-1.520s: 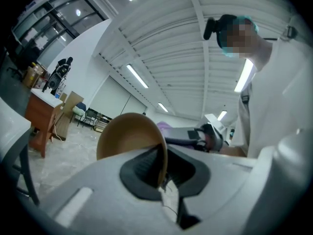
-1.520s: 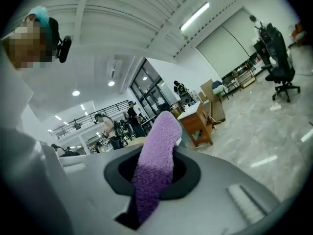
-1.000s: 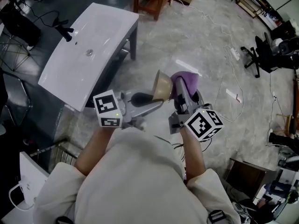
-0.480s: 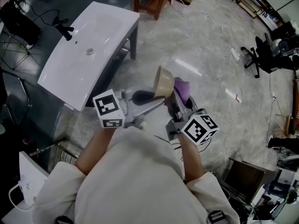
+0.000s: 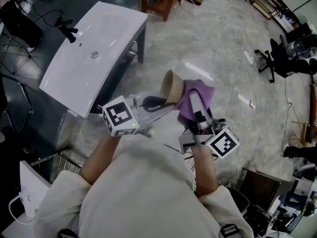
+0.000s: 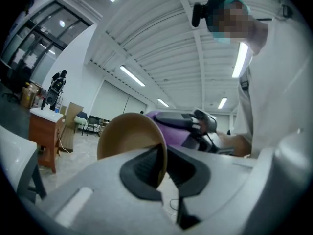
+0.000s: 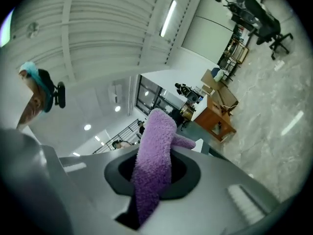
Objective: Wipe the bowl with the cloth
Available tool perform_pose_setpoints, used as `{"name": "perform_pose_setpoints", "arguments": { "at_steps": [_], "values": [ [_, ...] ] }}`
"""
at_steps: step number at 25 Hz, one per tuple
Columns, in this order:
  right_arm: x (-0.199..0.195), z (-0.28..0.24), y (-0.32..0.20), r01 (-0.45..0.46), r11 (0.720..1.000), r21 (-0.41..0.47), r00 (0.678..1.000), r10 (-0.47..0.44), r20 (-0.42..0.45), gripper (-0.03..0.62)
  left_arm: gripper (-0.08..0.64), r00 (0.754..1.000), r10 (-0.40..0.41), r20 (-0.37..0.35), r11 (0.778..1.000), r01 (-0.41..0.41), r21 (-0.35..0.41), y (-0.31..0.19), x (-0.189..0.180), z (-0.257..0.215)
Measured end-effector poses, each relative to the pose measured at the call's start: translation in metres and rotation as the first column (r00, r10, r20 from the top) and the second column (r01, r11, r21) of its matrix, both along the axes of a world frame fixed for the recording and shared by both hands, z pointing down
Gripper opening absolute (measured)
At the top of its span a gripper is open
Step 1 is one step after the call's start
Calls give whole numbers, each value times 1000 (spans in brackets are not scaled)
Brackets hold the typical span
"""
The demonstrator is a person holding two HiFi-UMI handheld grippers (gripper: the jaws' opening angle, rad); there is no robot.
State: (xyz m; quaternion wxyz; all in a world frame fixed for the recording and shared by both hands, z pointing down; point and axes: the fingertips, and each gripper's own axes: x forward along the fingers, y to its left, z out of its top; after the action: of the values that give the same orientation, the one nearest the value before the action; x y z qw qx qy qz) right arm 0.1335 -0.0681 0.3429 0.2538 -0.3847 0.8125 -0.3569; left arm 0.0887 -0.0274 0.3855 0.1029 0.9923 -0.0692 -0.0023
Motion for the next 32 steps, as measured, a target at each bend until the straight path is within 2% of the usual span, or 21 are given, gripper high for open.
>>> {"name": "perform_pose_setpoints", "arguments": {
  "at_steps": [2, 5, 10, 15, 20, 24, 27, 32],
  "values": [
    [7, -8, -8, -26, 1000, 17, 999, 25, 25, 48, 8, 1000, 19, -6, 1000, -19, -7, 6, 2, 0],
    [16, -9, -19, -74, 997, 18, 997, 73, 14, 47, 8, 998, 44, -41, 999, -45, -21, 17, 6, -5],
    [24, 5, -30, -130, 991, -16, 992, 130, 3, 46, 9, 994, 69, -81, 997, -70, -16, 28, 9, -16],
    [18, 27, -33, -126, 989, -82, 991, 129, 29, 46, 8, 990, 22, -139, 999, -26, -28, 18, 4, -27],
    [6, 38, -25, -93, 989, -114, 993, 101, 63, 46, 8, 985, -60, -160, 997, 52, -53, -1, -1, -25],
    [0, 38, -17, -69, 991, -117, 994, 78, 80, 46, 8, 983, -109, -147, 993, 101, -61, -16, -3, -21],
    [-2, 25, -9, -65, 995, -77, 994, 71, 79, 46, 8, 988, -115, -105, 991, 108, -74, -24, -1, -11],
    [2, -7, -7, -54, 999, 7, 995, 53, 88, 48, 8, 998, -43, -53, 996, 39, -76, -13, 9, 0]
  ]
}}
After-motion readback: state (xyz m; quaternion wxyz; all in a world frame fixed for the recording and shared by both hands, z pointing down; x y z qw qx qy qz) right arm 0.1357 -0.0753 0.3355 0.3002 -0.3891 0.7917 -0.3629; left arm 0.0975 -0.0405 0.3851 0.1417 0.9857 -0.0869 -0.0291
